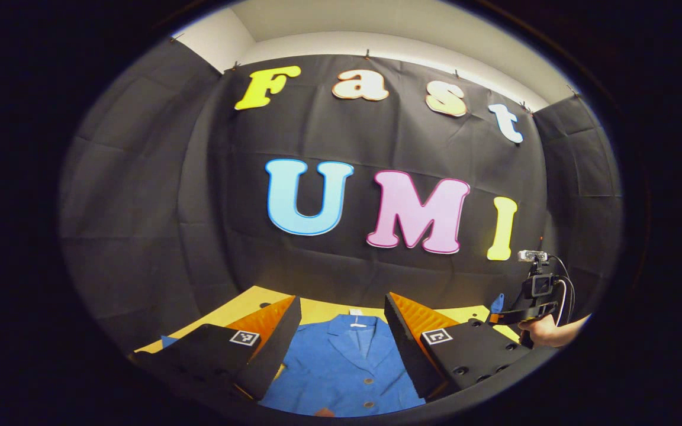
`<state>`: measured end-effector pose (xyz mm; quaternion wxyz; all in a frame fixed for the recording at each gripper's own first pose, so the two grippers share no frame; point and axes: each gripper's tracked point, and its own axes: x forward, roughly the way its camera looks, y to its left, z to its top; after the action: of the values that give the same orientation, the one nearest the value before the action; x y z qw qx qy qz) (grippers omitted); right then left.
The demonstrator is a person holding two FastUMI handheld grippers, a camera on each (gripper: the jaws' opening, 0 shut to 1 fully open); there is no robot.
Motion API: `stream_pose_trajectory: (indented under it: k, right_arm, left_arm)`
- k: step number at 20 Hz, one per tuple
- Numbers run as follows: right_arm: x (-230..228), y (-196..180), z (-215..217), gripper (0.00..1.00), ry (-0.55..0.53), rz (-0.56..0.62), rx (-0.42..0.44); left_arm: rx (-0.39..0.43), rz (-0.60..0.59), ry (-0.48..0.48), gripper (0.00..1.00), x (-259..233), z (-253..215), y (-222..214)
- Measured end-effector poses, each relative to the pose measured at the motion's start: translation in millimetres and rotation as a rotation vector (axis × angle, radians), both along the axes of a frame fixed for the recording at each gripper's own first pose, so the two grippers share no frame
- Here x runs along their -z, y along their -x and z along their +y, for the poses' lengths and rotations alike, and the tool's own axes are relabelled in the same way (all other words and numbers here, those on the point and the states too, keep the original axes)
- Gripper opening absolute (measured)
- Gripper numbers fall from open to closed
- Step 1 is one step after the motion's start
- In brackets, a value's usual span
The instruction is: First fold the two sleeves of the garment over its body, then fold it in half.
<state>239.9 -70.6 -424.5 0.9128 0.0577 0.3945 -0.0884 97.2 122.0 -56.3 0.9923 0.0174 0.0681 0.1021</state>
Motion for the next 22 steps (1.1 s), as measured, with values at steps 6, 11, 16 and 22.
stream_pose_trajectory:
  k: [6, 11, 16, 22]
  right_arm:
    - [-9.5, -36.7, 173.9, 0.02, -0.108, -0.028, -0.176]
    - [21.8, -28.7, 304.9, 0.01, -0.247, 0.024, -0.277]
    - [65.9, -21.9, 388.0, 0.01, -0.367, 0.095, -0.268]
    - [97.5, -2.5, 445.7, 0.01, -0.428, 0.161, -0.304]
  left_arm:
    - [-0.173, 0.027, -0.004, 0.82, 10.3, 92.5, 58.6]
    - [-0.332, 0.080, -0.004, 0.82, 23.4, 156.9, 112.3]
    - [-0.427, 0.102, -0.048, 0.82, 25.1, 192.8, 149.7]
    - [-0.476, 0.149, -0.017, 0.82, 37.5, 205.0, 157.3]
